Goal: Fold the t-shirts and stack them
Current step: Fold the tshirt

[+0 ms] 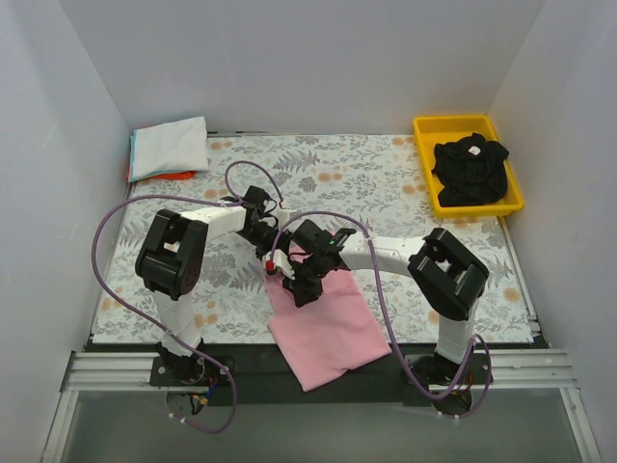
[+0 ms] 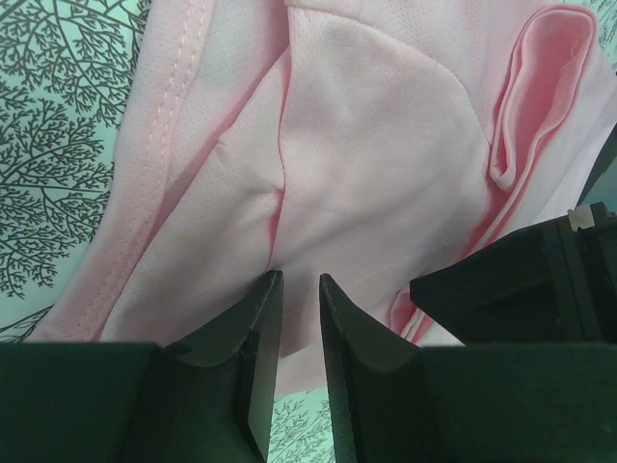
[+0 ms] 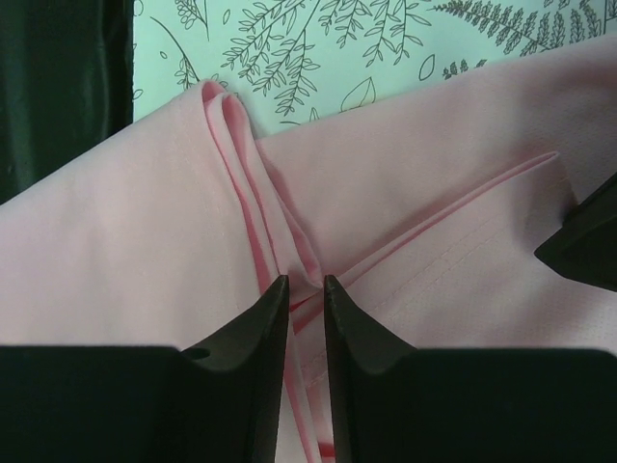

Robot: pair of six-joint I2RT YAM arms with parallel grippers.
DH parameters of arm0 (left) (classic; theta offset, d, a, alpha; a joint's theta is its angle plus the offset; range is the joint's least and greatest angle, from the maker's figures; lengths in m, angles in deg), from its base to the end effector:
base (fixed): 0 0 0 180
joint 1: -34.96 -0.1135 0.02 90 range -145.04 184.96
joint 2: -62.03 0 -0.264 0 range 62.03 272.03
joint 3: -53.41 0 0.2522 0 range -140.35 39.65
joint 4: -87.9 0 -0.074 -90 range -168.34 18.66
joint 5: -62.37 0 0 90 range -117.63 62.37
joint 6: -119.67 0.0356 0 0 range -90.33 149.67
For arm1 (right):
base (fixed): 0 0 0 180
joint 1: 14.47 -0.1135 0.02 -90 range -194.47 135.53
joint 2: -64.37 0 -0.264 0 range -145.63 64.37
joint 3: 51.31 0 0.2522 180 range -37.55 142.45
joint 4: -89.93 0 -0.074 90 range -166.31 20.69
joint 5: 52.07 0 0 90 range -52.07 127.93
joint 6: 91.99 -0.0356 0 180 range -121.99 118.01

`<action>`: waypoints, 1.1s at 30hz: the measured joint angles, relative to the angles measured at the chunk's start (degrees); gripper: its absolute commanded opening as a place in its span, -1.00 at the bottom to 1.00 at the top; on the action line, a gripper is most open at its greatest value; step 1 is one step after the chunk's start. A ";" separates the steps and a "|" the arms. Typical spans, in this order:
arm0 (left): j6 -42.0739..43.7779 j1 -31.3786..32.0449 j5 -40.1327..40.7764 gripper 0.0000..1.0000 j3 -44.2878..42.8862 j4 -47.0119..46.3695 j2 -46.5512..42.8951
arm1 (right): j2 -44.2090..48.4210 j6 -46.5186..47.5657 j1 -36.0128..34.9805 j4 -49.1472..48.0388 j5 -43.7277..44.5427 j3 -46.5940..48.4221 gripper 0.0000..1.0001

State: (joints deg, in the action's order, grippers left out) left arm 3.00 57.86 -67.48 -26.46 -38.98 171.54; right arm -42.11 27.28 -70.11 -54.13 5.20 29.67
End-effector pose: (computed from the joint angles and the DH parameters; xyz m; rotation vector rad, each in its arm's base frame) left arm 0.3045 -0.1534 0.1371 0.0278 -2.7926 0.9929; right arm 0.1942 0.3181 0.1668 -1.9310 1.8178 0.9097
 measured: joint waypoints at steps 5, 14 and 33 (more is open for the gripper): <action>-0.02 -0.26 -0.33 -0.57 0.17 -0.22 0.00 | 0.00 -0.26 0.00 -0.24 -0.22 0.00 -0.68; 0.00 -0.68 -0.74 -0.56 0.37 -0.44 0.00 | 0.00 0.59 -0.09 0.22 -1.79 -0.37 -0.97; 0.07 -1.09 -1.40 -0.57 0.37 -0.42 0.33 | 9.86 0.76 -0.28 0.24 1.66 -3.76 -0.97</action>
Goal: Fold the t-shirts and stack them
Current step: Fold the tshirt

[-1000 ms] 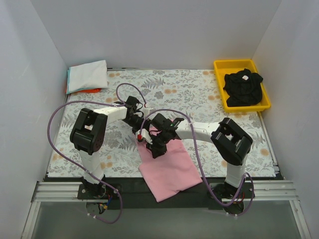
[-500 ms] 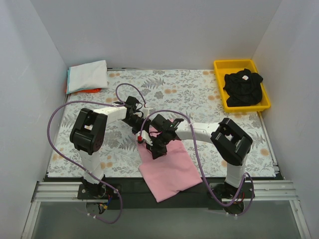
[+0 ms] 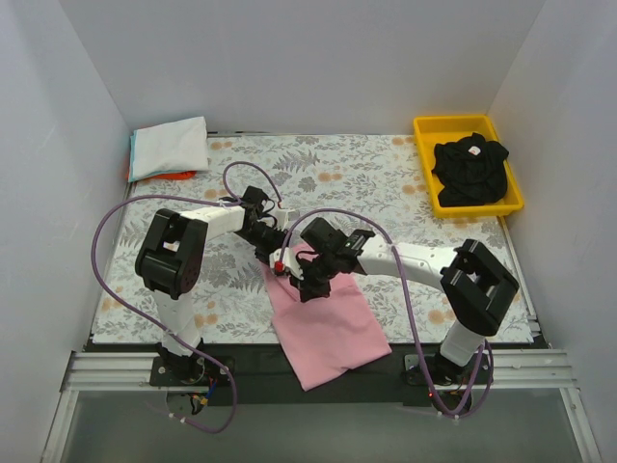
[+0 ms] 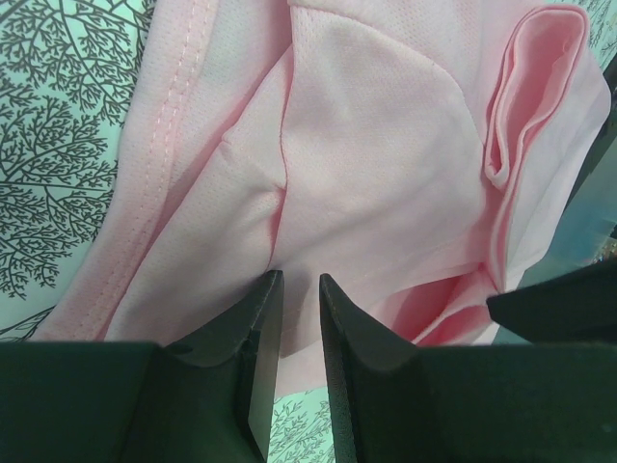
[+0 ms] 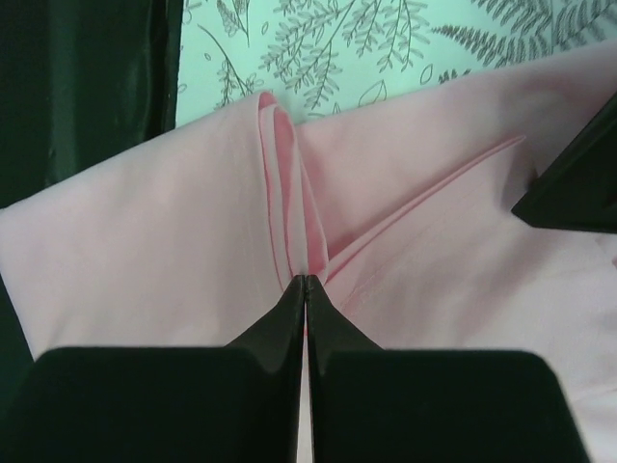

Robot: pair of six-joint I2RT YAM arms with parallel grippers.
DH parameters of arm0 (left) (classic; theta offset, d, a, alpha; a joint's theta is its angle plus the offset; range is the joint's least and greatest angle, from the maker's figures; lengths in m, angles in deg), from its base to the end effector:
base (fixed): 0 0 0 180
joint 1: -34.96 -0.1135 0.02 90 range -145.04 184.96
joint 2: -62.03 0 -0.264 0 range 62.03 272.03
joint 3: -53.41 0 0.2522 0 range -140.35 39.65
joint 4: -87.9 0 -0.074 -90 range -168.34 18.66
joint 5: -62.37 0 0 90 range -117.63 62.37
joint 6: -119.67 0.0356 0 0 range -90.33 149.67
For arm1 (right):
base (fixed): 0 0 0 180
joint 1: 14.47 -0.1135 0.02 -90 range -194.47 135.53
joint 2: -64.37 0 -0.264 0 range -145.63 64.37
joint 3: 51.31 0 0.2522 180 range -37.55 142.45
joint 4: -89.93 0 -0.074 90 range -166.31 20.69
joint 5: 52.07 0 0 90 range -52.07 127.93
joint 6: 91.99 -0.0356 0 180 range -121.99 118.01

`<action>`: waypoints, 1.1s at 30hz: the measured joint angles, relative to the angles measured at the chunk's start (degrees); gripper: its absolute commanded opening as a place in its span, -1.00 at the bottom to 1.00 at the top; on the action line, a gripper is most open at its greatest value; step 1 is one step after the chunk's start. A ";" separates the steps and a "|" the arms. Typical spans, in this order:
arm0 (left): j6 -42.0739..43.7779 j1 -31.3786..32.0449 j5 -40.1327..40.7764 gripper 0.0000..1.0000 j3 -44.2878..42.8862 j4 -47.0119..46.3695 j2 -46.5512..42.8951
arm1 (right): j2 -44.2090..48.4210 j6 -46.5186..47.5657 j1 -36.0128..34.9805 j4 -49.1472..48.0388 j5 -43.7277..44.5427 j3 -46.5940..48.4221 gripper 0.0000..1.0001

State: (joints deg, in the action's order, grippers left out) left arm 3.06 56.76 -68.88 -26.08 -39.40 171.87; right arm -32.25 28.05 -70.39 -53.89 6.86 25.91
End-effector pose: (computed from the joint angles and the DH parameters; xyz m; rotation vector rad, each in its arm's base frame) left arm 0.3064 -0.1478 0.1344 0.0531 -2.7740 1.0213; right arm 0.1794 0.2980 0.2058 -1.8951 1.7123 0.8659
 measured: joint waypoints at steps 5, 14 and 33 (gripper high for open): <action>0.02 0.00 -0.13 -0.57 0.00 0.02 0.09 | 0.24 0.15 0.79 0.26 1.84 -2.19 -0.97; 0.17 0.00 -0.39 -0.58 0.00 0.04 0.22 | 0.24 0.61 3.08 0.52 3.96 -2.60 -0.97; 0.13 -1.53 -1.92 -0.63 -3.37 3.17 3.63 | -6.14 2.14 3.48 1.05 4.52 -1.18 -0.97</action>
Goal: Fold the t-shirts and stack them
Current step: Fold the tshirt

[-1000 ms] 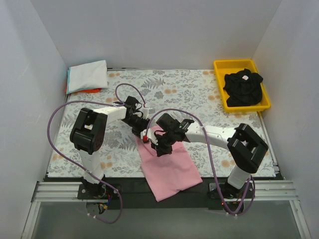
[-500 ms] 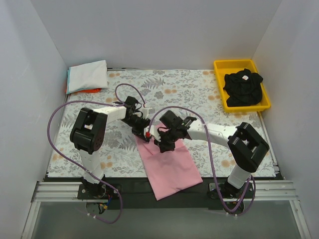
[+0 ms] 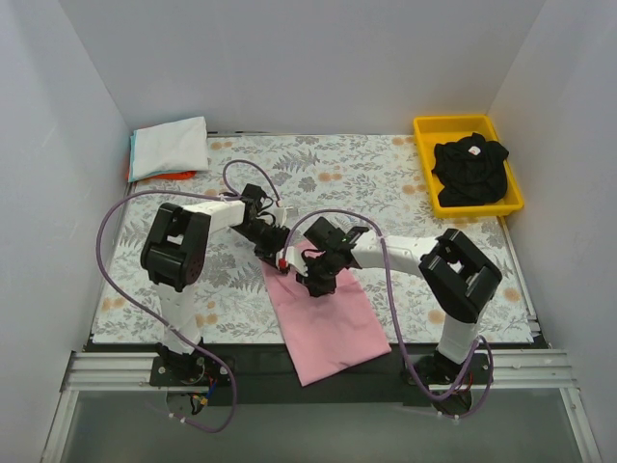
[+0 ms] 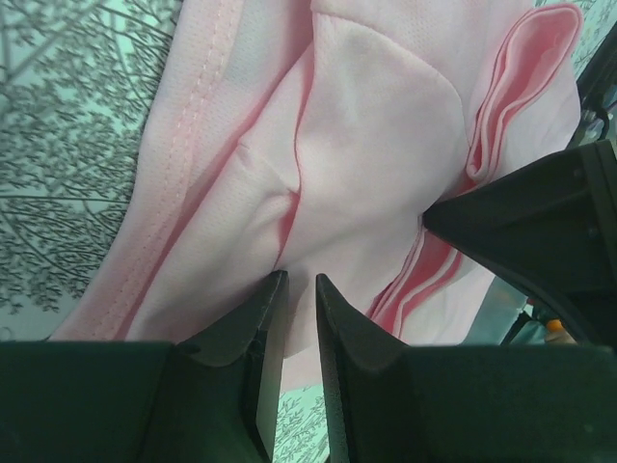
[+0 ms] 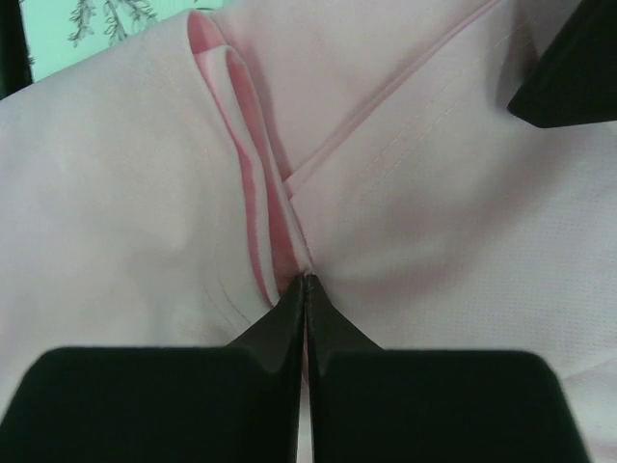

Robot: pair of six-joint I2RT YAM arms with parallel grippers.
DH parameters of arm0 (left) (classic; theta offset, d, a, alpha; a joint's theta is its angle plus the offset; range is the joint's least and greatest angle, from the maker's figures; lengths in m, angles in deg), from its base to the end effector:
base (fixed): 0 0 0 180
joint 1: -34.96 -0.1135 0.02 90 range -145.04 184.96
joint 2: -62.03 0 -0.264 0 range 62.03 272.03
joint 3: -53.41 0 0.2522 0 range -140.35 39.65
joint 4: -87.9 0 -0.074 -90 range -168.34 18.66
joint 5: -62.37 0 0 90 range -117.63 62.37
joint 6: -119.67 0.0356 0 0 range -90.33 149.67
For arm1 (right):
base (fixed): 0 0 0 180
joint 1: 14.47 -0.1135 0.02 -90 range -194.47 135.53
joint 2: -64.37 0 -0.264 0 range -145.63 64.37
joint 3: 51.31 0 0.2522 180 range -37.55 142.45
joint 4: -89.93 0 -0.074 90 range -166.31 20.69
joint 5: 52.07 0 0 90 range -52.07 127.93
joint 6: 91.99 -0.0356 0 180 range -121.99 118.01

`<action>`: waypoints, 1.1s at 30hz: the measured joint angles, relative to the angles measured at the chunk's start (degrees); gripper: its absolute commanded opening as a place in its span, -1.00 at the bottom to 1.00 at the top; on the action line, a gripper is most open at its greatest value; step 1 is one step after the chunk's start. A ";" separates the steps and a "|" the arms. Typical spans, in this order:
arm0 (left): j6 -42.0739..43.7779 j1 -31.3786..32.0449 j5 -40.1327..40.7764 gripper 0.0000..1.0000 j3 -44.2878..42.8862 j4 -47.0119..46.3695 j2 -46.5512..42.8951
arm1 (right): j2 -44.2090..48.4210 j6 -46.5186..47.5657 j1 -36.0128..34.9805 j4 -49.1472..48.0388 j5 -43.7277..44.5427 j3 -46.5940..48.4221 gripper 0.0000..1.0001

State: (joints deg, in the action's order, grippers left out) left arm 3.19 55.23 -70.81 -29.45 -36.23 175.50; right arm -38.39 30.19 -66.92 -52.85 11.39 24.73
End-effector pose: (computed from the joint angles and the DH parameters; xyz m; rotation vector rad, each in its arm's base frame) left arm 0.3183 -0.1435 0.1275 0.1141 -2.7141 1.0198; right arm 0.2007 0.2872 0.1625 -1.9155 1.8864 0.7325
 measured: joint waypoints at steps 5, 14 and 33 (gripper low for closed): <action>0.00 -1.22 -0.42 -0.64 -4.96 2.58 3.50 | -2.27 -0.55 1.01 -0.46 1.16 3.04 -0.97; -0.15 -4.90 0.09 -0.53 -18.91 5.11 11.50 | -6.29 -0.98 4.61 -0.81 4.39 10.78 -0.18; 5.77 -11.85 -1.33 0.15 1.18 -2.43 -23.85 | 31.82 10.56 13.57 6.69 -1.11 -6.08 0.12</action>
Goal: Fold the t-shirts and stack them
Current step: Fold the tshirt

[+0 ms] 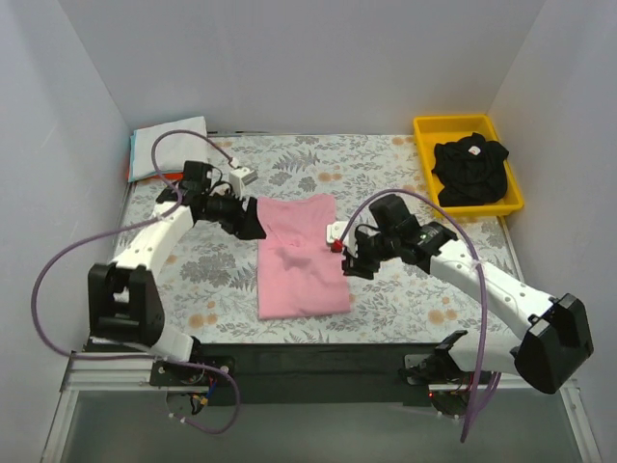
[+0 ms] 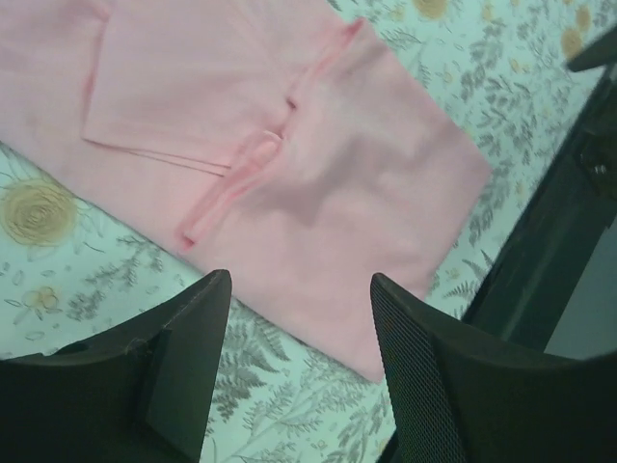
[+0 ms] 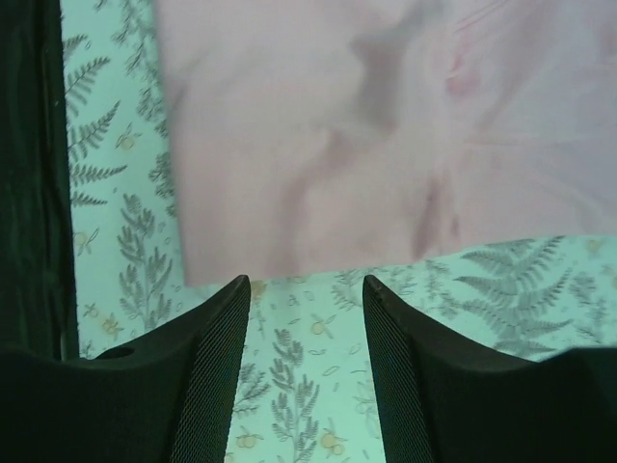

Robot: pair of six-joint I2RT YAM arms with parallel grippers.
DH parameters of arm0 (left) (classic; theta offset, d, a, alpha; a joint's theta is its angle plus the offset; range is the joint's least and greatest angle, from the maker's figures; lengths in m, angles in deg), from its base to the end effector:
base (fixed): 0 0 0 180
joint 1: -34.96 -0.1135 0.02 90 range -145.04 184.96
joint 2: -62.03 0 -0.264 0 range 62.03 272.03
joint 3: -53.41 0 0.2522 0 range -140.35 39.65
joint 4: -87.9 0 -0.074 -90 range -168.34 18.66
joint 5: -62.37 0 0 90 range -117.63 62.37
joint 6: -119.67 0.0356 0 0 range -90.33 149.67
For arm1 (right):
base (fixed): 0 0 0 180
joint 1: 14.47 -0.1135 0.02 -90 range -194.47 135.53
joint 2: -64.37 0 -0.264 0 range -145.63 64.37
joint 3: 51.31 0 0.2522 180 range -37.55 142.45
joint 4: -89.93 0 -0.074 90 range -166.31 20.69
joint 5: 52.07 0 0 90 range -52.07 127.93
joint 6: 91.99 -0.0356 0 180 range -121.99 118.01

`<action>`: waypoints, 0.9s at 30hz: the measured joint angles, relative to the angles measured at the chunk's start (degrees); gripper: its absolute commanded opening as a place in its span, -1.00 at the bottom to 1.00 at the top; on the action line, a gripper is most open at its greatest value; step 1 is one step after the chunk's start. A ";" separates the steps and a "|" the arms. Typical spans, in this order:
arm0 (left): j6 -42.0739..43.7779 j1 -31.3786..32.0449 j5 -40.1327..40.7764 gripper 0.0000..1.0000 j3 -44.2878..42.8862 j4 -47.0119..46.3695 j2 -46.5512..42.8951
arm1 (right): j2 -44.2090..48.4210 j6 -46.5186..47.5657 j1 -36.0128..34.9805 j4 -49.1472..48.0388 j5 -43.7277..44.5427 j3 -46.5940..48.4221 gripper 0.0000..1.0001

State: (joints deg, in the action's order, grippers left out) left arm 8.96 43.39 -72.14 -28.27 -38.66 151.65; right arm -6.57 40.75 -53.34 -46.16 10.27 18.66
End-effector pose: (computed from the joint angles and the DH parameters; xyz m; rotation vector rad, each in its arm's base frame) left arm 0.3086 -0.0710 0.2554 -0.0083 2.6211 -1.1998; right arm 0.1926 0.1765 0.2843 -1.6738 1.5804 0.5313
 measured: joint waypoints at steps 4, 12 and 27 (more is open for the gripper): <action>4.83 0.79 -3.41 -0.16 10.05 -0.72 -12.39 | -2.08 0.46 -3.13 0.63 0.42 -4.22 -0.23; 11.72 15.76 -3.04 -0.47 25.40 -3.48 -16.02 | -12.11 -4.07 -11.34 -3.45 0.35 -4.52 -0.59; 20.79 24.06 11.76 -0.61 37.81 -12.72 -18.12 | -16.57 -4.92 -14.73 -12.90 3.02 -12.00 -0.69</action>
State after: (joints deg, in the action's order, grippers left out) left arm 29.75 67.45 -60.38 9.54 -51.38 133.54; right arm -23.13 35.83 -68.08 -59.05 13.29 6.66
